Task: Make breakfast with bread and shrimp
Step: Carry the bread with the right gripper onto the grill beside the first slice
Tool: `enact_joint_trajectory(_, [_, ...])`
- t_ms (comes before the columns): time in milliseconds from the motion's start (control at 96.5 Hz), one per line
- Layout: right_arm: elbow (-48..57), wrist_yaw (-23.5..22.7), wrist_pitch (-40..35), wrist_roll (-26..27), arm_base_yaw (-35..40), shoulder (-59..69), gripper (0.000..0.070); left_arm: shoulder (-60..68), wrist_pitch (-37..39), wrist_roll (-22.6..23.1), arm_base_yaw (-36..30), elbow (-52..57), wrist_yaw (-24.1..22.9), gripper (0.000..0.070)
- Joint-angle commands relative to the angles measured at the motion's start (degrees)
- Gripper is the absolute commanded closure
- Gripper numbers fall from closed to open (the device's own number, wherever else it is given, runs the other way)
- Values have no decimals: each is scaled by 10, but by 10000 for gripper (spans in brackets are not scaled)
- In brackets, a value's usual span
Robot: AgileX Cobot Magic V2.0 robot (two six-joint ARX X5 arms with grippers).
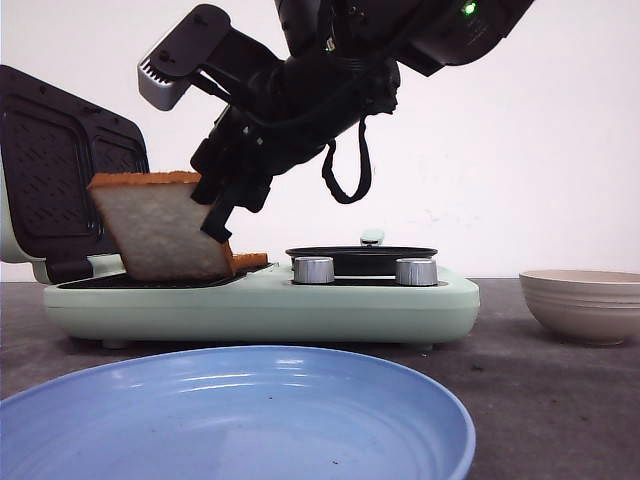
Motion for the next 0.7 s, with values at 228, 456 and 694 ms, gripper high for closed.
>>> enact_joint_trajectory(228, [13, -23, -36, 53, 9, 14, 629, 3, 3, 13, -3, 3, 0, 351])
enact_joint_trajectory(456, [13, -34, -58, 81, 9, 14, 477, 3, 3, 14, -3, 3, 0, 352])
enact_joint_trajectory(694, [13, -56, -93, 104, 8, 14, 472, 3, 3, 14, -3, 3, 0, 352])
